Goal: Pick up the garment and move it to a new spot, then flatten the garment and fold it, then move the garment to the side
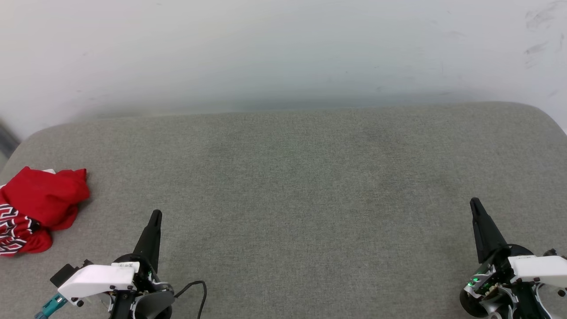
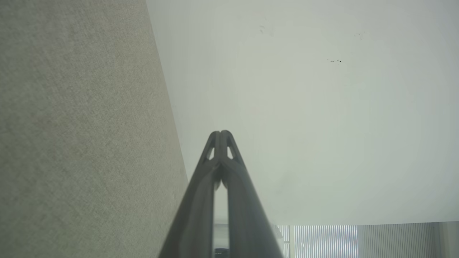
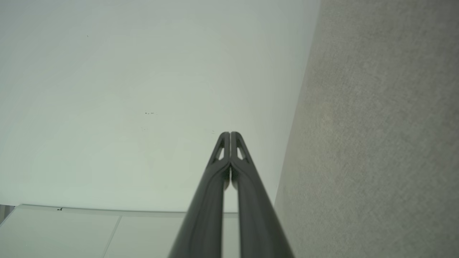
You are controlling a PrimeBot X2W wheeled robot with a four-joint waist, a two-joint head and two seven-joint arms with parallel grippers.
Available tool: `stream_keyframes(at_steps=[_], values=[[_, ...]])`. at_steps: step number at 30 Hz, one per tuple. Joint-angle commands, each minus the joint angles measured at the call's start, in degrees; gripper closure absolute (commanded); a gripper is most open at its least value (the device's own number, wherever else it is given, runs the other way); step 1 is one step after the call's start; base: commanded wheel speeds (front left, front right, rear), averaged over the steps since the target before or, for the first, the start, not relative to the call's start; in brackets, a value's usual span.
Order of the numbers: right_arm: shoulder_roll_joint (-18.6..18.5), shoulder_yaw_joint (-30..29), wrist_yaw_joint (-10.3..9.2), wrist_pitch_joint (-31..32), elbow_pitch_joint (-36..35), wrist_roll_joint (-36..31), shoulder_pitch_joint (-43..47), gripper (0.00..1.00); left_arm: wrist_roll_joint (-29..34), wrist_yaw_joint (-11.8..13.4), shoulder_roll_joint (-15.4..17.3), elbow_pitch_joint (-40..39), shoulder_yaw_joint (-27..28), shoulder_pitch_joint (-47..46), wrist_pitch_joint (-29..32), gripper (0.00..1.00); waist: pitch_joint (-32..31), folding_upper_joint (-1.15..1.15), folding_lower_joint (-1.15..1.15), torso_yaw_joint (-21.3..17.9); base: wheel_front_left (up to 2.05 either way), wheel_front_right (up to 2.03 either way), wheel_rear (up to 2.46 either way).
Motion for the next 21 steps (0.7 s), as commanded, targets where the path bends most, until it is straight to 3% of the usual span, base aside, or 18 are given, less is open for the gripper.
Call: stream_keyframes(at_steps=[1,21], values=[[0.2,-0.1,0.0,0.1,0.1,-0.3,-0.8,1.0,0.2,-0.1,-0.1,0.0,0.3,-0.4,0.3,1.0,0.0,0.0,0.0,0.0,0.0,0.0,0.0],[0.2,0.0,0.0,0.1,0.1,-0.3,-0.8,1.0,0.1,-0.1,-0.1,0.0,0.2,-0.4,0.3,1.0,0.0,0.0,0.0,0.0,0.0,0.0,0.0]])
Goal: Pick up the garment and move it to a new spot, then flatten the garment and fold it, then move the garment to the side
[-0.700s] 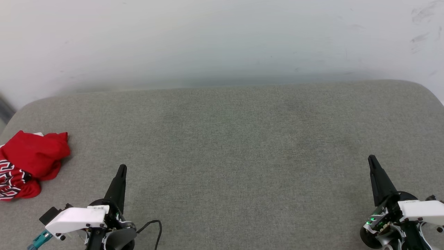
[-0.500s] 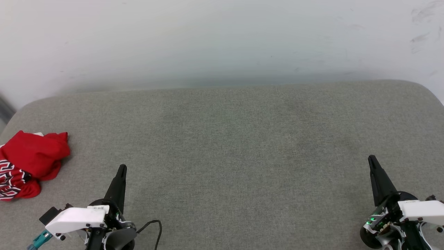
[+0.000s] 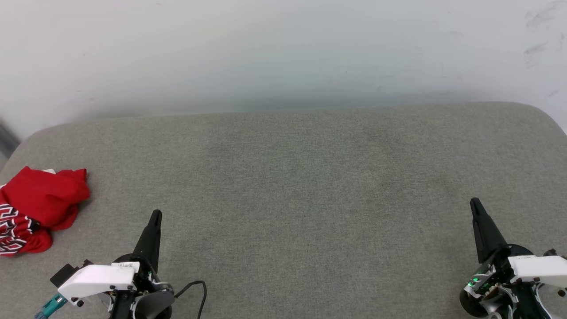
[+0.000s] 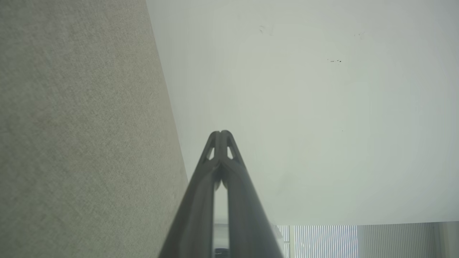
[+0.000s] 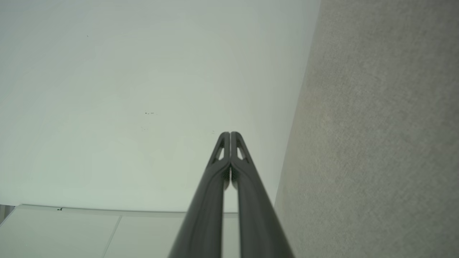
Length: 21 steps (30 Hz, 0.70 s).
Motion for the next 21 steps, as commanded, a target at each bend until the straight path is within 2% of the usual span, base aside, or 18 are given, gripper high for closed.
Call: stream_keyframes(at_steps=[1,8,9,21], values=[[0.2,0.0,0.0,0.1,0.1,-0.3,-0.8,1.0,0.1,-0.1,-0.1,0.0,0.2,-0.4,0.3,1.0,0.0,0.0,0.0,0.0,0.0,0.0,0.0],[0.2,0.0,0.0,0.1,0.1,-0.3,-0.8,1.0,0.1,-0.1,-0.1,0.0,0.2,-0.4,0.3,1.0,0.0,0.0,0.0,0.0,0.0,0.0,0.0],[0.0,0.0,0.0,0.0,0.0,0.0,0.0,0.0,0.0,0.0,0.0,0.0,0.0,0.0,0.0,0.0,0.0,0.0,0.0,0.0,0.0,0.0,0.0],[0.1,0.4,-0.01,-2.7,1.2,-2.7,1.8,0.0,2.7,0.0,-0.1,-0.5,0.4,2.1,-2.8,0.0,0.0,0.0,0.0,0.0,0.0,0.0,0.0]])
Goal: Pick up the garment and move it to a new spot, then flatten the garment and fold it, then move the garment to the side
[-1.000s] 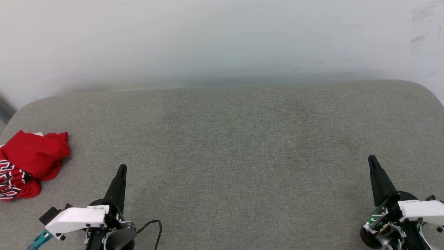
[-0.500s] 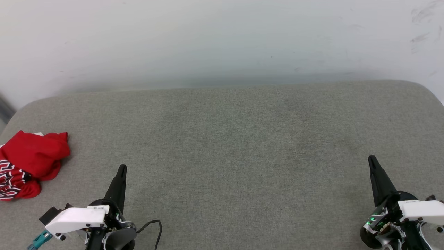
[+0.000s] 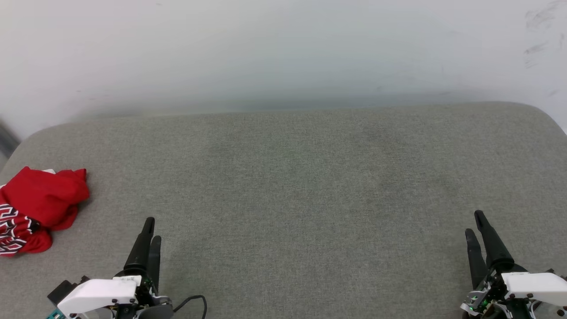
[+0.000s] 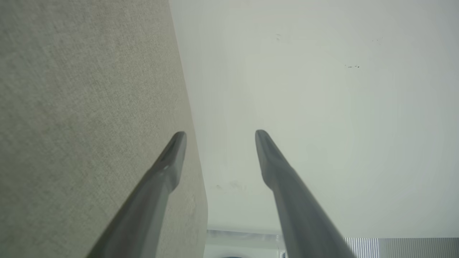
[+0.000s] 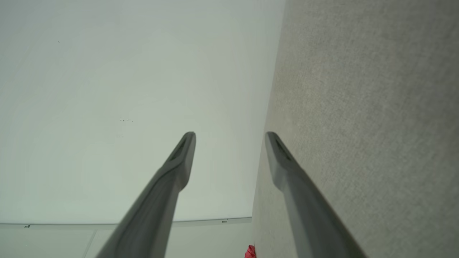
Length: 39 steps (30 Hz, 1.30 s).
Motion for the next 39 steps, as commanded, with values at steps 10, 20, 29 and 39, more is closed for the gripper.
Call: stream_keyframes(at_steps=[10,20,29,39], values=[[-0.1,-1.5,0.02,-3.2,-3.5,-11.5,-0.6,0.0,10.3,2.5,0.1,-5.1,1.7,-0.2,-3.2,0.0,0.1,0.0,0.0,0.1,0.0,0.0,0.0],[-0.1,-0.4,0.02,-5.5,-8.5,-25.4,0.3,0.0,24.7,6.7,0.1,-9.8,-0.8,1.0,-5.5,0.0,0.3,0.0,0.0,0.1,0.0,0.0,0.0],[0.0,1.4,0.02,-7.4,-11.8,-39.0,1.4,0.0,36.9,9.9,0.2,-11.5,-3.1,2.3,-7.4,0.0,0.3,0.0,0.0,0.2,0.0,0.0,0.0],[0.0,3.0,0.02,-9.4,-12.5,-49.2,2.6,0.0,47.6,12.3,0.3,-12.7,-4.8,3.7,-9.3,0.0,0.3,0.0,0.0,0.3,0.0,0.0,0.0]])
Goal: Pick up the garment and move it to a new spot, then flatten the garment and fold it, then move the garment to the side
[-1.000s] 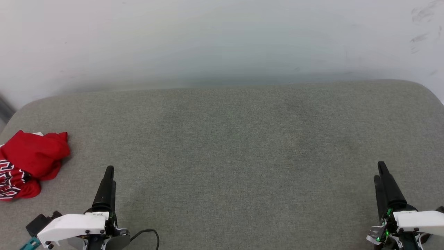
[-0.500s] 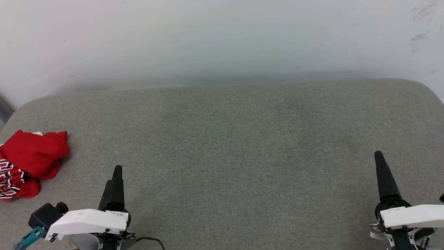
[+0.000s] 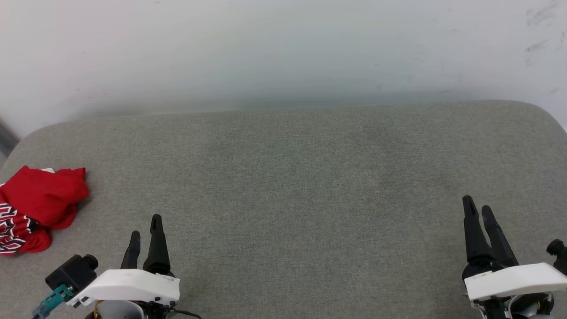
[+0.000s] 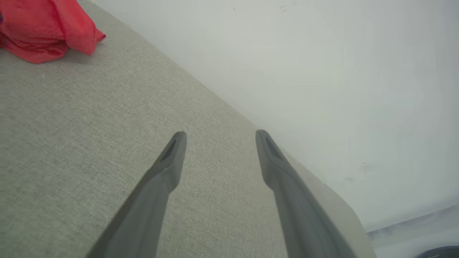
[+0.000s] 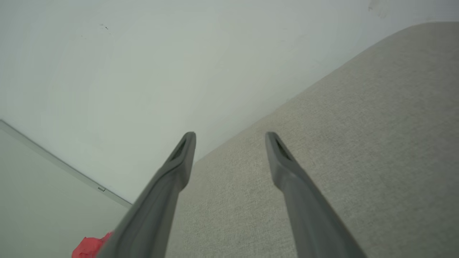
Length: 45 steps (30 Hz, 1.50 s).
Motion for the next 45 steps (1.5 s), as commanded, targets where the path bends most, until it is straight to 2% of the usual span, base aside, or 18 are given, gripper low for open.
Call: stream_keyframes(at_steps=[1,6,23,45], values=[[-0.1,0.3,0.01,-0.6,-0.8,-2.1,0.1,0.0,2.1,0.5,0.3,-1.1,-0.5,0.2,-0.6,0.0,0.0,0.0,0.0,0.0,0.0,0.0,0.0],[-0.1,0.5,0.01,-1.5,-0.3,-5.7,0.6,0.0,6.0,1.3,0.5,-1.8,-1.5,0.8,-1.4,0.0,0.0,0.0,0.0,0.0,0.0,0.0,0.0],[-0.1,1.0,0.01,-4.1,-0.7,-15.7,1.9,0.0,16.2,1.8,0.8,-2.8,-4.2,2.4,-4.0,0.0,-0.1,0.0,0.0,0.2,0.0,0.0,0.0],[-0.1,1.7,0.01,-7.4,-3.0,-27.6,4.0,0.0,29.0,1.7,0.7,-3.3,-5.2,4.1,-7.2,0.0,-0.1,0.0,0.0,0.4,0.0,0.0,0.0]])
